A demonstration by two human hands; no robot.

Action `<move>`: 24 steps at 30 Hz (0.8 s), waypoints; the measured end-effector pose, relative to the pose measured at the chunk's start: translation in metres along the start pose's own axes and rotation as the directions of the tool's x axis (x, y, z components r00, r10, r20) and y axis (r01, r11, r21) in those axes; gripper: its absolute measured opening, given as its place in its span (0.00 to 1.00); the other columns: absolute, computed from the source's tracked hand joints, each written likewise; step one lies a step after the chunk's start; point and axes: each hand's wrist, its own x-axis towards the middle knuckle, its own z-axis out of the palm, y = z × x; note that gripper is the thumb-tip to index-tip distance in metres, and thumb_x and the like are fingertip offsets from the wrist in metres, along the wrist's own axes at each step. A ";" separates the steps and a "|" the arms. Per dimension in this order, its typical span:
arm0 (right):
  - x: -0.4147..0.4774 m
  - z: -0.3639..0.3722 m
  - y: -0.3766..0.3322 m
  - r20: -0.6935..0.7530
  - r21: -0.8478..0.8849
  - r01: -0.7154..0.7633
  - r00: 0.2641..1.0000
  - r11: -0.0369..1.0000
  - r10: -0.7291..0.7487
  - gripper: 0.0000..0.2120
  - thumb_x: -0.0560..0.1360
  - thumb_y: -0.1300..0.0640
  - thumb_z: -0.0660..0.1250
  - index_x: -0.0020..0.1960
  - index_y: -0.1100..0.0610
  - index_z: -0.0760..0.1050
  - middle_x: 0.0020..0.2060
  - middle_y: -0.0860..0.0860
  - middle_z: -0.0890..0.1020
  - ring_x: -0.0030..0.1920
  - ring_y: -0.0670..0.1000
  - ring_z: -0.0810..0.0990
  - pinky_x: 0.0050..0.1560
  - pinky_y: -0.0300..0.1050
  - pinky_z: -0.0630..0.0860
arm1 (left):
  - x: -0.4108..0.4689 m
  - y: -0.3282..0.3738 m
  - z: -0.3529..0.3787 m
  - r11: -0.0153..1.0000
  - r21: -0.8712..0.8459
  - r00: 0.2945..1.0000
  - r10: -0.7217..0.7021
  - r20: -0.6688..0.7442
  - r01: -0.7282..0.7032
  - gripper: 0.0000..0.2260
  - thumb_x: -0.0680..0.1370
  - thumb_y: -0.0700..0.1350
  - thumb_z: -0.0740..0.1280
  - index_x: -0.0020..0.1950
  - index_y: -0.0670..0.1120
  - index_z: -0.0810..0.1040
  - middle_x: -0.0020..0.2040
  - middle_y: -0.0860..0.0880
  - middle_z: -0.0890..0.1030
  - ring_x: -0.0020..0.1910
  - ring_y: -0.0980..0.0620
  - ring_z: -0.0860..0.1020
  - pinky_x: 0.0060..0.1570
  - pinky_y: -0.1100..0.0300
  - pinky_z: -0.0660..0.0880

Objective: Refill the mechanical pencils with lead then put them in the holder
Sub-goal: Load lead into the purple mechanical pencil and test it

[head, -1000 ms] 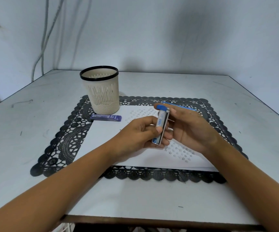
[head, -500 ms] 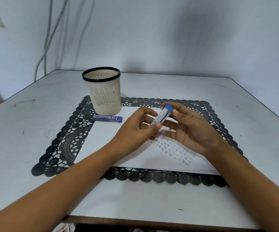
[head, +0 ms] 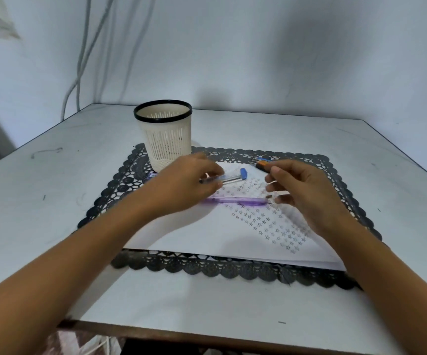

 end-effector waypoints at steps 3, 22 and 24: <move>0.000 -0.001 0.002 -0.061 -0.331 0.054 0.995 0.942 -0.079 0.06 0.76 0.58 0.64 0.44 0.49 0.77 0.40 0.48 0.81 0.39 0.45 0.79 0.39 0.37 0.75 | -0.011 -0.019 -0.011 0.994 0.091 0.996 -0.063 0.058 0.057 0.12 0.77 0.45 0.64 0.59 0.46 0.78 0.50 0.50 0.76 0.44 0.56 0.73 0.42 0.67 0.66; 0.006 -0.002 0.015 -0.007 -0.711 0.080 0.993 0.699 -0.121 0.05 0.76 0.53 0.65 0.49 0.51 0.79 0.43 0.45 0.79 0.43 0.40 0.75 0.43 0.33 0.66 | -0.033 -0.056 -0.025 0.965 0.180 0.954 -0.225 0.198 0.190 0.13 0.77 0.52 0.62 0.58 0.49 0.78 0.55 0.51 0.75 0.53 0.54 0.72 0.53 0.60 0.68; 0.007 -0.002 0.015 -0.002 -0.711 0.082 0.993 0.698 -0.119 0.05 0.76 0.53 0.65 0.49 0.51 0.79 0.43 0.45 0.79 0.41 0.37 0.73 0.40 0.28 0.64 | -0.025 -0.044 -0.022 0.973 0.151 0.972 -0.193 0.134 0.173 0.13 0.77 0.50 0.63 0.60 0.50 0.77 0.55 0.52 0.74 0.53 0.55 0.72 0.51 0.61 0.67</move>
